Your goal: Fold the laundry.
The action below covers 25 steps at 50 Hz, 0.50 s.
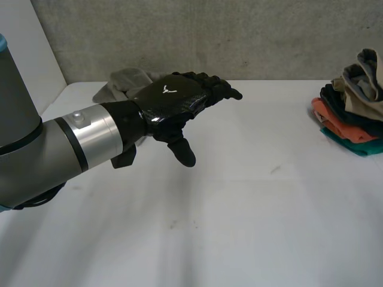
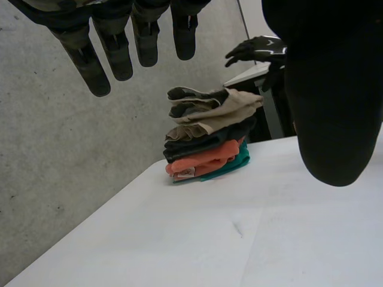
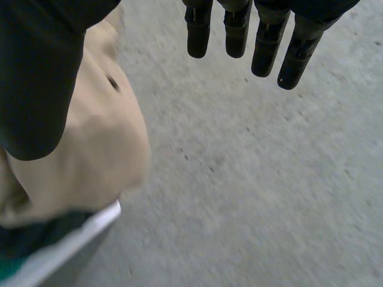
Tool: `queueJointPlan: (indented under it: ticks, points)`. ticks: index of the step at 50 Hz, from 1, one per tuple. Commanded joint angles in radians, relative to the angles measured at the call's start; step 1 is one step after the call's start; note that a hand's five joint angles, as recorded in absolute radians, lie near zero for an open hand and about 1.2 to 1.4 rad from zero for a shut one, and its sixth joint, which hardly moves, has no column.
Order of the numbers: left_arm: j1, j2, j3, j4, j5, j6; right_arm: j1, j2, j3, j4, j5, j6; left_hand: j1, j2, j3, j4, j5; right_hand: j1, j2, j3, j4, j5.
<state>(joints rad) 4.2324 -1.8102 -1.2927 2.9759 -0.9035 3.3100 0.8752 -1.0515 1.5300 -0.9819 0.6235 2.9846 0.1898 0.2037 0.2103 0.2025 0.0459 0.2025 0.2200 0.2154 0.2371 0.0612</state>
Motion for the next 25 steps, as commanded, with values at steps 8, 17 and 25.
queueJointPlan:
  ticks: [8,17,25]
  points:
    - [0.001,0.002,0.003,0.000,0.001,-0.010,-0.090,-0.064,0.041,0.029,0.016,-0.021,-0.014,-0.028,-0.035,-0.027,-0.045,-0.028,-0.046,-0.041,-0.063,-0.061]
    - [0.003,0.003,0.004,0.000,0.001,-0.013,-0.088,-0.100,-0.111,0.173,0.239,-0.029,-0.014,-0.028,-0.035,-0.027,-0.045,-0.028,-0.046,-0.041,-0.063,-0.061]
    - [0.011,0.002,0.006,0.000,0.001,-0.013,-0.050,-0.223,0.004,0.400,0.113,-0.030,-0.014,-0.028,-0.035,-0.027,-0.045,-0.028,-0.046,-0.041,-0.063,-0.061]
